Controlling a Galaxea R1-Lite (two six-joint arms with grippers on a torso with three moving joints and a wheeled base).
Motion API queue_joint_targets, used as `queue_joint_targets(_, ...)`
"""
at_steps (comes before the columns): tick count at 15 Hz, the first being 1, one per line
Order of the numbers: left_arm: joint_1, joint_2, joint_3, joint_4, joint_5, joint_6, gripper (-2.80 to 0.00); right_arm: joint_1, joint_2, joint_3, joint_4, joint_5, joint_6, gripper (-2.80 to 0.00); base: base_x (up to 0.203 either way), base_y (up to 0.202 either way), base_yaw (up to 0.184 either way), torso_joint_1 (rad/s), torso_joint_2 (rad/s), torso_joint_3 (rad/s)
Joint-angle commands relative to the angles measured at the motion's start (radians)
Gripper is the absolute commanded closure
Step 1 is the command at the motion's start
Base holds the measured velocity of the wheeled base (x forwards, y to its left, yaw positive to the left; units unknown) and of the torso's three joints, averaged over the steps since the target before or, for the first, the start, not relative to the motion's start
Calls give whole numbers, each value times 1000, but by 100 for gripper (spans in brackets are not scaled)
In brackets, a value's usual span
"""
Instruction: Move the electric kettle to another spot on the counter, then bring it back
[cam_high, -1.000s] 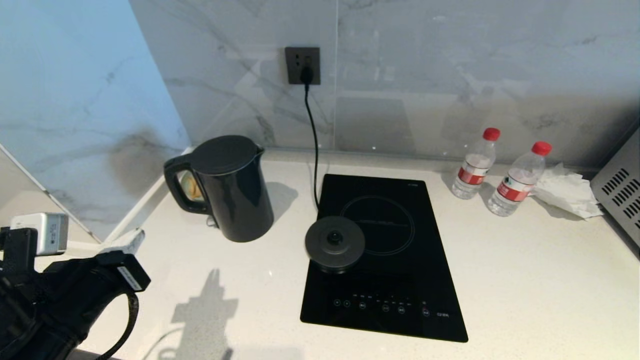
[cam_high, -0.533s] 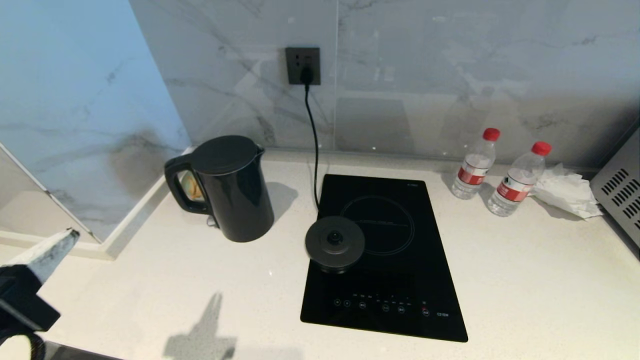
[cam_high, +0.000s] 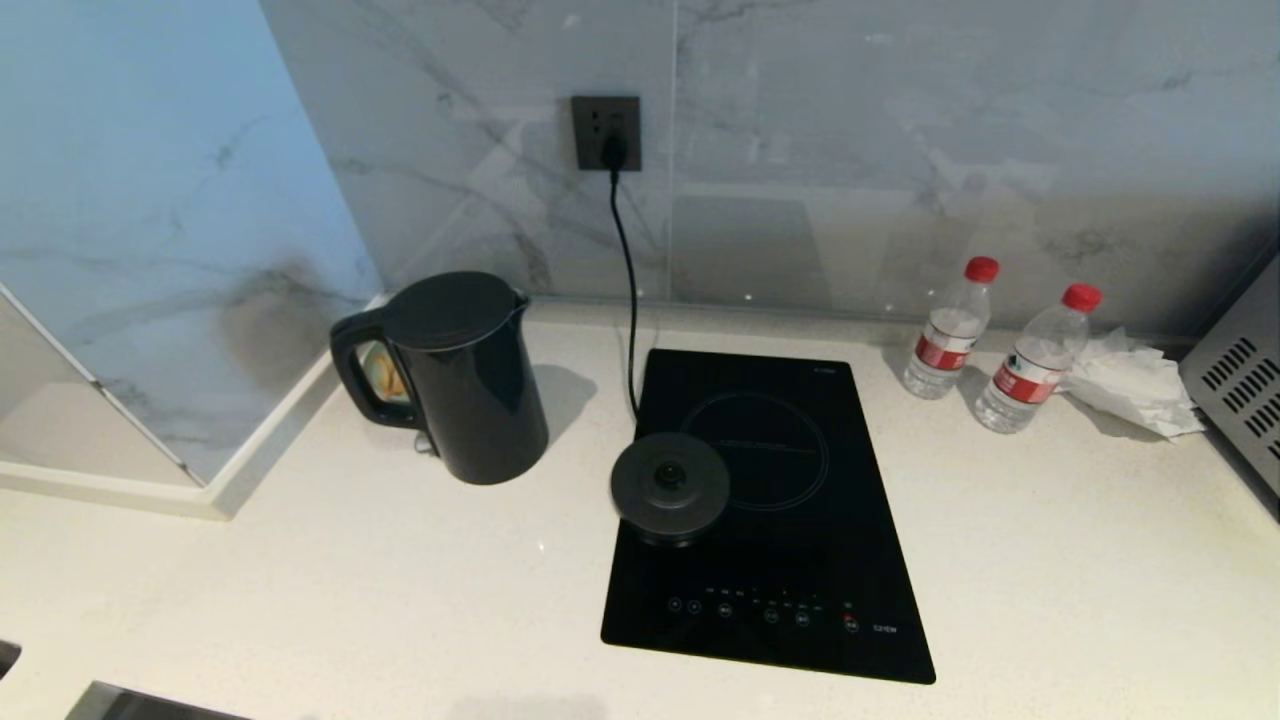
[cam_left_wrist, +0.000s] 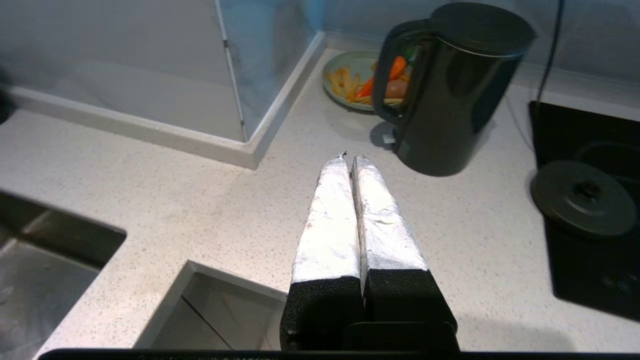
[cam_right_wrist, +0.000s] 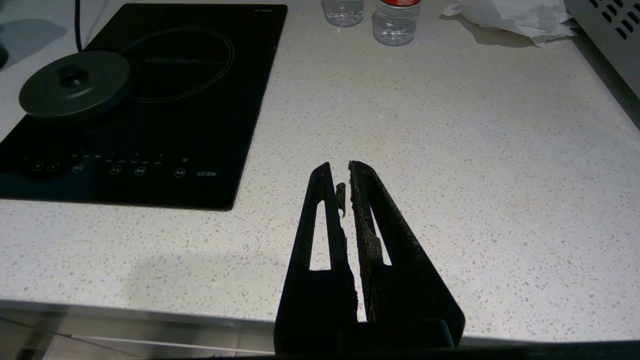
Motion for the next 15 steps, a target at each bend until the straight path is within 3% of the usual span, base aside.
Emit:
queue_joint_targets(1, 58, -189, 13, 70, -99, 20, 0, 1, 0, 1, -1, 0, 0, 0, 0, 0, 0, 0, 0, 0)
queue_joint_targets(4, 66, -327, 144, 195, -166, 105, 0, 1, 0, 0, -1, 1, 0, 0, 0, 0, 0, 0, 0, 0)
queue_joint_targets(6, 68, -326, 302, 159, -180, 135, 0, -1, 0, 0, -1, 0, 0, 0, 0, 0, 0, 0, 0, 0)
queue_joint_targets(8, 67, -326, 422, 21, -227, 148, 0, -1, 0, 0, -1, 0, 0, 0, 0, 0, 0, 0, 0, 0)
queue_joint_targets(9, 68, -326, 436, -8, -251, 146, 0, 1, 0, 1, -1, 0, 0, 0, 0, 0, 0, 0, 0, 0)
queue_joint_targets(15, 67, -326, 437, -13, -247, 125, 0, -1, 0, 1, -1, 0, 0, 0, 0, 0, 0, 0, 0, 0)
